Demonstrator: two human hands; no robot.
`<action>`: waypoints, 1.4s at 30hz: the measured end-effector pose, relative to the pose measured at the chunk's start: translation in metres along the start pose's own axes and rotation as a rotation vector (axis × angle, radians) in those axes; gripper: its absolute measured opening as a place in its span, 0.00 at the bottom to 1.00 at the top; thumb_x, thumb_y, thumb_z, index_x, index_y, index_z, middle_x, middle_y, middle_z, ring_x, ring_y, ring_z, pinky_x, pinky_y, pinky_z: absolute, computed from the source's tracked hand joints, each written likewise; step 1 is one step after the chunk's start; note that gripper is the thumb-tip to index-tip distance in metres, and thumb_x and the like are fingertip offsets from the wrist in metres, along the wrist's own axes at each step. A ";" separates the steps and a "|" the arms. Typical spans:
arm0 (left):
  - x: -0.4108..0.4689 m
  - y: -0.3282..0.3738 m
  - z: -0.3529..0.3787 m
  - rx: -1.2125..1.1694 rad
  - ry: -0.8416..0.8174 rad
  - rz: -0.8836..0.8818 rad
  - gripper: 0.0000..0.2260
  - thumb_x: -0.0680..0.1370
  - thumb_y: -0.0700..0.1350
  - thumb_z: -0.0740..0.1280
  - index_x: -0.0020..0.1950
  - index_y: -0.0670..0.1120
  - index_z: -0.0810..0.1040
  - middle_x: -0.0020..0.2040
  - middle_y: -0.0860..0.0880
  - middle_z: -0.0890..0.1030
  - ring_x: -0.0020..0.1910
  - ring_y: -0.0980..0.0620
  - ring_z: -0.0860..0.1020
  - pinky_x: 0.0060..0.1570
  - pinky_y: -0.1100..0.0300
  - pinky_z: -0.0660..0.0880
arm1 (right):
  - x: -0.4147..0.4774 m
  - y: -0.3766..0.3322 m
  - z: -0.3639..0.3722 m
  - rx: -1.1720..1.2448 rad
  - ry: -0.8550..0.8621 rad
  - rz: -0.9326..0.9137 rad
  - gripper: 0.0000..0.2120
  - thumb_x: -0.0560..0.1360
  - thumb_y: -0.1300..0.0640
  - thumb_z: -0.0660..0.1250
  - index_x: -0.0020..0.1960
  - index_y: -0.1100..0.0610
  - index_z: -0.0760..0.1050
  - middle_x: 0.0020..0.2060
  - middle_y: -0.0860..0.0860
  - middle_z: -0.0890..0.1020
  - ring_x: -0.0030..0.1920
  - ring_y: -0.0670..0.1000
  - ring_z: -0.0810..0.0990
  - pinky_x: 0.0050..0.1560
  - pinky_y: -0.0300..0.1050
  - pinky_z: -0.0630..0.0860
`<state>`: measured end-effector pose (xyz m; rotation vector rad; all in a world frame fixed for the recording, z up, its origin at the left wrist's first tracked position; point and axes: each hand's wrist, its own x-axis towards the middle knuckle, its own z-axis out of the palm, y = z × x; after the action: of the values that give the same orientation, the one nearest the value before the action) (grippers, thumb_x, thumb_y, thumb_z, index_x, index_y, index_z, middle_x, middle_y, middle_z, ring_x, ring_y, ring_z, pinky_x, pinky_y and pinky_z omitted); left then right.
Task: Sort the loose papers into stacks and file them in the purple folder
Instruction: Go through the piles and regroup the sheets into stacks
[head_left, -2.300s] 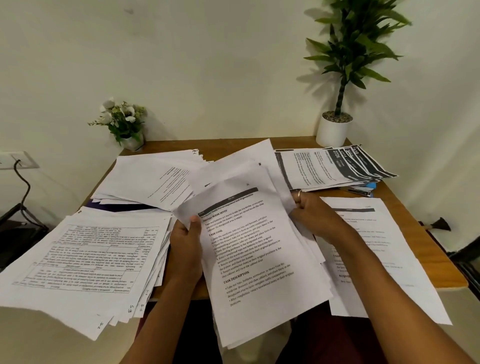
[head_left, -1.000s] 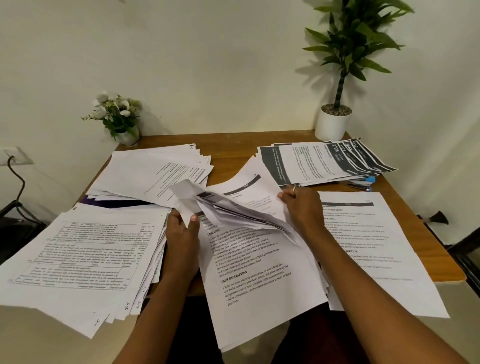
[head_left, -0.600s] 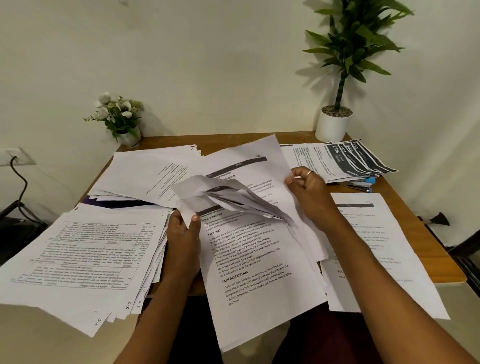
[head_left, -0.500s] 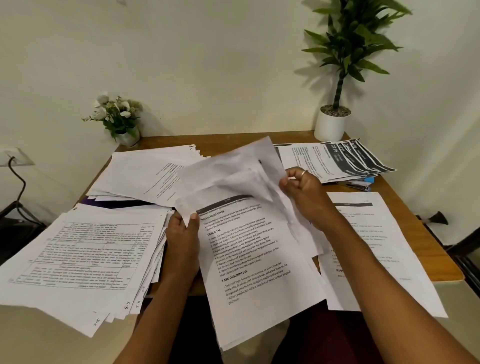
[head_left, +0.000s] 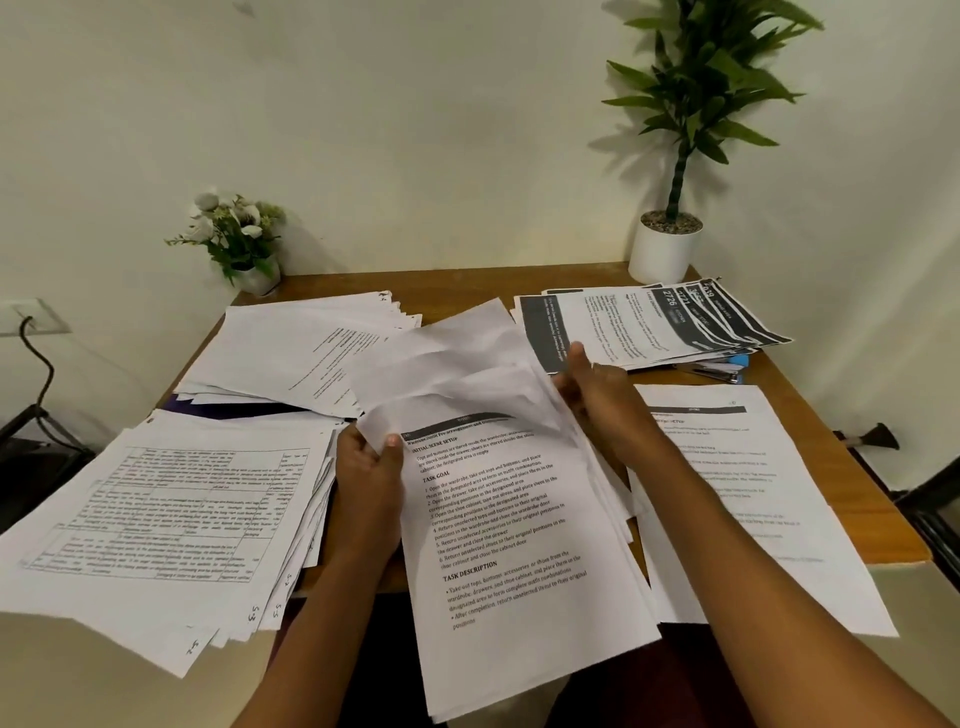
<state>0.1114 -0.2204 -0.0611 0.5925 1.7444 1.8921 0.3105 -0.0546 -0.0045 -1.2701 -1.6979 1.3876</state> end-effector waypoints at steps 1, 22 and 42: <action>0.000 -0.001 0.000 -0.001 0.002 0.004 0.11 0.83 0.41 0.64 0.65 0.45 0.70 0.52 0.48 0.81 0.46 0.54 0.82 0.36 0.67 0.78 | 0.005 0.006 0.002 -0.175 0.102 -0.033 0.24 0.78 0.33 0.62 0.51 0.52 0.84 0.50 0.51 0.86 0.50 0.53 0.82 0.50 0.46 0.77; 0.003 -0.002 -0.002 0.013 -0.056 0.022 0.11 0.83 0.40 0.64 0.66 0.46 0.74 0.54 0.49 0.83 0.49 0.55 0.84 0.42 0.64 0.80 | 0.014 0.018 -0.040 0.199 0.048 0.038 0.17 0.77 0.54 0.74 0.64 0.56 0.79 0.54 0.50 0.86 0.53 0.51 0.85 0.49 0.42 0.82; 0.004 -0.003 -0.002 0.052 -0.055 -0.025 0.12 0.83 0.43 0.64 0.67 0.49 0.75 0.55 0.50 0.85 0.51 0.52 0.85 0.48 0.55 0.82 | 0.009 0.026 -0.039 0.441 -0.113 0.125 0.19 0.78 0.58 0.71 0.68 0.60 0.76 0.57 0.54 0.86 0.57 0.54 0.85 0.62 0.56 0.79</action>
<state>0.1071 -0.2193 -0.0641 0.6335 1.7629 1.8015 0.3497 -0.0313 -0.0190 -1.0739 -1.2958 1.8142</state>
